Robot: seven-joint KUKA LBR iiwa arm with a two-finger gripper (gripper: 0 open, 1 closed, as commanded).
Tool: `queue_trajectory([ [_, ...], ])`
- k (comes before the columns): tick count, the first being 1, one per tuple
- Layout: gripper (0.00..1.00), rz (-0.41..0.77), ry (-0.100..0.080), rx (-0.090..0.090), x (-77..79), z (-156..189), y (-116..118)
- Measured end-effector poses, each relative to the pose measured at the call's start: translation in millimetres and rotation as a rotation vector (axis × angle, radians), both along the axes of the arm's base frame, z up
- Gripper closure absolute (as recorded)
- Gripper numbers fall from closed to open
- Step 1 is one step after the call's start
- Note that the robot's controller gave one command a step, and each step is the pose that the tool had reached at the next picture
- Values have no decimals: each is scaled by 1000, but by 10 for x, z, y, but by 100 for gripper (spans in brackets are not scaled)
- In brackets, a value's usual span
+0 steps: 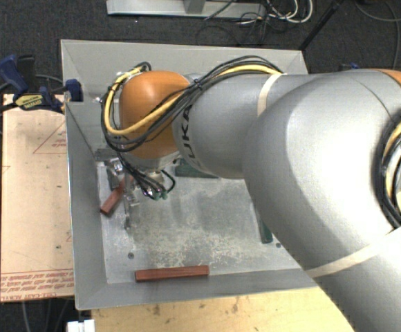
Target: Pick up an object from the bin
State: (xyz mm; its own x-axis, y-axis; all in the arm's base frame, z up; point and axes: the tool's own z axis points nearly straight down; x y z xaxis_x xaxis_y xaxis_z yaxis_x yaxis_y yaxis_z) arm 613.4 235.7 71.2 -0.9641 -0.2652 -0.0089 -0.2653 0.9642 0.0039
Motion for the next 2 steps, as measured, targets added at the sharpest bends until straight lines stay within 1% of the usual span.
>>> queue_trajectory([
  [1,100,-4,2,-3,0,9,-36],
  [2,100,-24,-4,0,35,1717,84],
])
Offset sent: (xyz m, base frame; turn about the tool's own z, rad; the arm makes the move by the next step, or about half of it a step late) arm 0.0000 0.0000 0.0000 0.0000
